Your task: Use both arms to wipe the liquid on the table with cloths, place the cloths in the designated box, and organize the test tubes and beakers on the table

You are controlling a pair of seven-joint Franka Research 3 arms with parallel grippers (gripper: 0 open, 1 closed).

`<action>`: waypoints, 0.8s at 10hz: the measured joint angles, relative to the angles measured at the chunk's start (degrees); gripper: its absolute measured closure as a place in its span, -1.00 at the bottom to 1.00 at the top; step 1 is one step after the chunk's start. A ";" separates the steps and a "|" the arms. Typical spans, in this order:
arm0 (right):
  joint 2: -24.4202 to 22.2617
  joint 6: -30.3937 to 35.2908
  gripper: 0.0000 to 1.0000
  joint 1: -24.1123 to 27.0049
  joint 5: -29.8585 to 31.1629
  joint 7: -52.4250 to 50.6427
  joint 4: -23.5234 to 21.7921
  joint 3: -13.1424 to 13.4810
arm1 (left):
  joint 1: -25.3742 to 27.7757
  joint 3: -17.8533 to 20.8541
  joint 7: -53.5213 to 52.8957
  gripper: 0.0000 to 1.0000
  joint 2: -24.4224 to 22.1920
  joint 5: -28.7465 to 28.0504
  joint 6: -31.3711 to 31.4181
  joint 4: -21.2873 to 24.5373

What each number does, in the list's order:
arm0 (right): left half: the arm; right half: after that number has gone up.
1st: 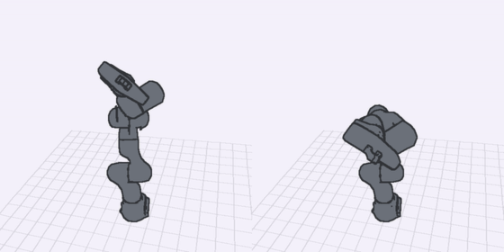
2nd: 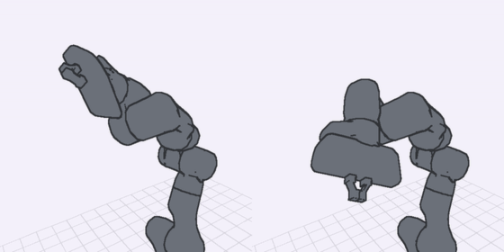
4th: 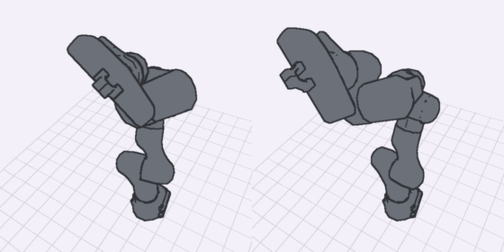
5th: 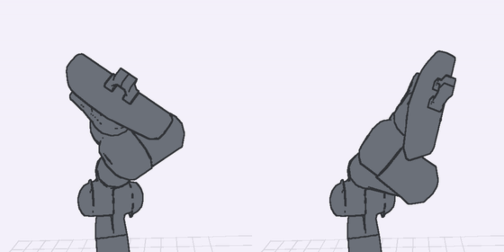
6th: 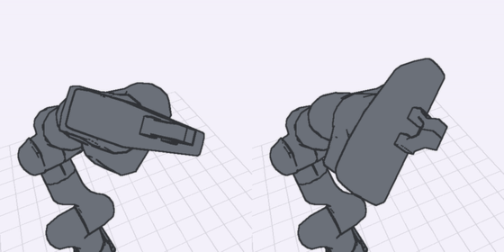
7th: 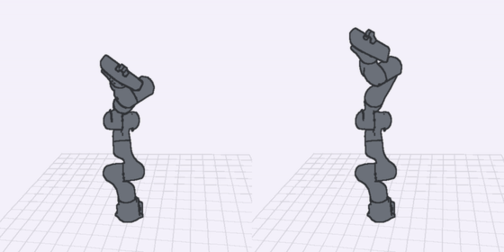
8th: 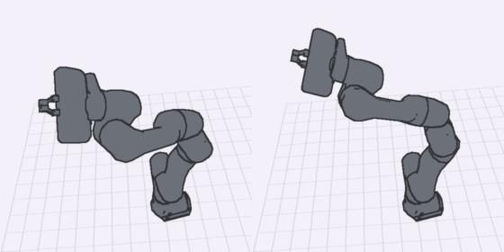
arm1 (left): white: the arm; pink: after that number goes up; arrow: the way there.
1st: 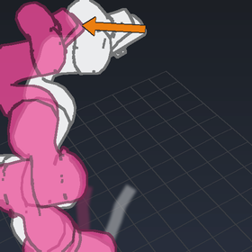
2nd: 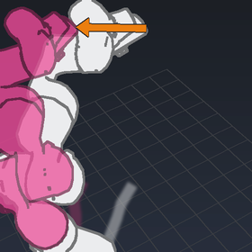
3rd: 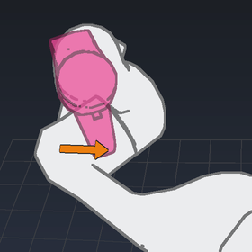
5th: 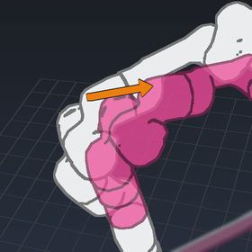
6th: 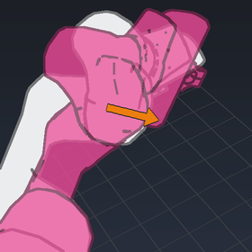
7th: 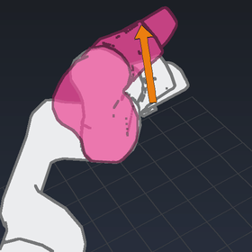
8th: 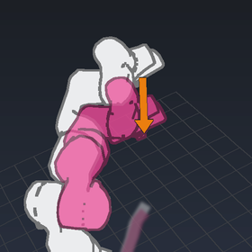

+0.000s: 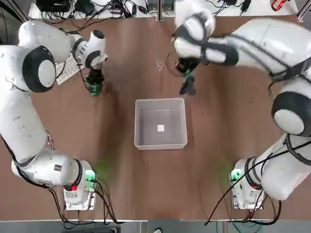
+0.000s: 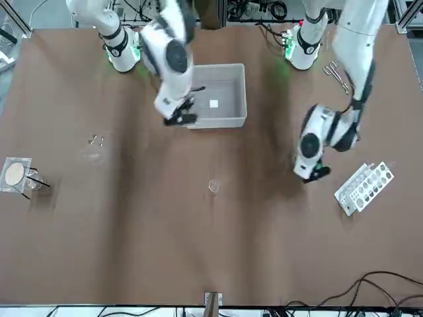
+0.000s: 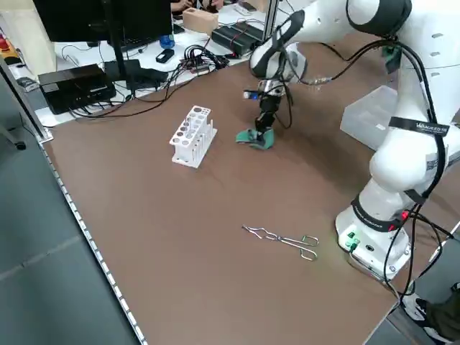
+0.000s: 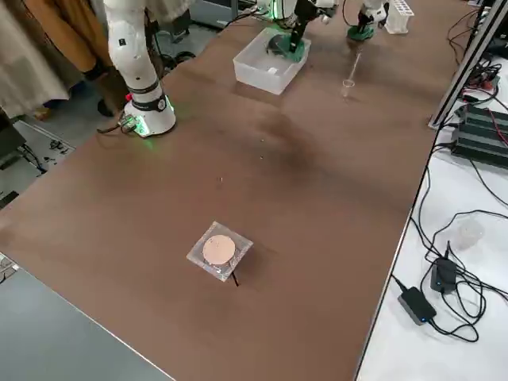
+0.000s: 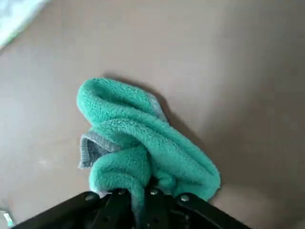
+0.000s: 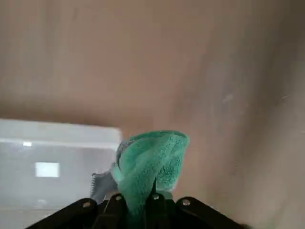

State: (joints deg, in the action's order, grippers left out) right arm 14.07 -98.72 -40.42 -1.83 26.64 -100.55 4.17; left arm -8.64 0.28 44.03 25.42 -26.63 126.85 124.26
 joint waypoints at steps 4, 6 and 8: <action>-0.05 -2.40 0.78 18.65 0.06 -15.29 -6.38 0.10 | 1.13 11.77 -6.36 0.84 -6.53 -4.07 1.45 14.40; 0.33 -12.53 0.78 28.05 0.11 -26.44 -14.25 0.08 | 4.53 12.35 -6.39 0.84 -9.43 -7.29 4.70 20.22; 1.70 -21.97 0.78 35.41 0.08 -36.90 -20.21 0.05 | 5.29 10.07 -6.40 0.84 -11.14 -8.15 6.28 22.13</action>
State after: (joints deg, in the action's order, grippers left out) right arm 15.77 -120.69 -5.01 -1.75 -10.26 -120.76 4.22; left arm -3.35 10.36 37.63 14.28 -34.78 133.12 146.40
